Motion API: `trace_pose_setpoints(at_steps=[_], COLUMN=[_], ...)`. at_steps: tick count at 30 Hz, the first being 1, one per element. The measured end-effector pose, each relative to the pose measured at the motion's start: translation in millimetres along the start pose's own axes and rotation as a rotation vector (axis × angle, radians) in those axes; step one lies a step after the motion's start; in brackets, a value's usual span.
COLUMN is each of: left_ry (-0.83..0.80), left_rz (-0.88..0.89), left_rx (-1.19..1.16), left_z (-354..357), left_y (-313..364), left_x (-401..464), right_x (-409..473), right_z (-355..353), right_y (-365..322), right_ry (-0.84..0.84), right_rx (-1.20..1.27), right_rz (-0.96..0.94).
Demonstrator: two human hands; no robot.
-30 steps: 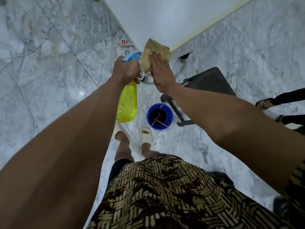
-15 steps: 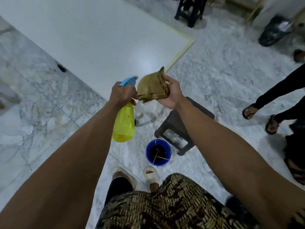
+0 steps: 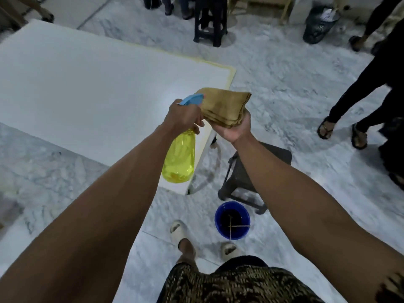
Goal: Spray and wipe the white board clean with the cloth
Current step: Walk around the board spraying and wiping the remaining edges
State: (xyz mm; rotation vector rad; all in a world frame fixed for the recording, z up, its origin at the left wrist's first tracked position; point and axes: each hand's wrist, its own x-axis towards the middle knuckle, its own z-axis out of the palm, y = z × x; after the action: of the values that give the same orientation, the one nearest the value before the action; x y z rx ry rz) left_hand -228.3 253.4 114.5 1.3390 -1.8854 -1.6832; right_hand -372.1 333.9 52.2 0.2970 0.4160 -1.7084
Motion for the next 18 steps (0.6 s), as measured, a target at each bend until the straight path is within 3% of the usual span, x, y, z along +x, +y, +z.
trace_pose_setpoints(at_steps=[10,18], left_ry=[-0.200,-0.262], left_rz=[0.029,-0.014], left_rx=[0.183,0.238], left_z=[-48,-26], left_y=[15,26], left_x=[89,158], right_x=[77,108], right_z=[16,30], right_y=[27,-10], right_ry=[0.055,0.076], right_rx=[-0.023,-0.039], right_rz=[-0.157,-0.223])
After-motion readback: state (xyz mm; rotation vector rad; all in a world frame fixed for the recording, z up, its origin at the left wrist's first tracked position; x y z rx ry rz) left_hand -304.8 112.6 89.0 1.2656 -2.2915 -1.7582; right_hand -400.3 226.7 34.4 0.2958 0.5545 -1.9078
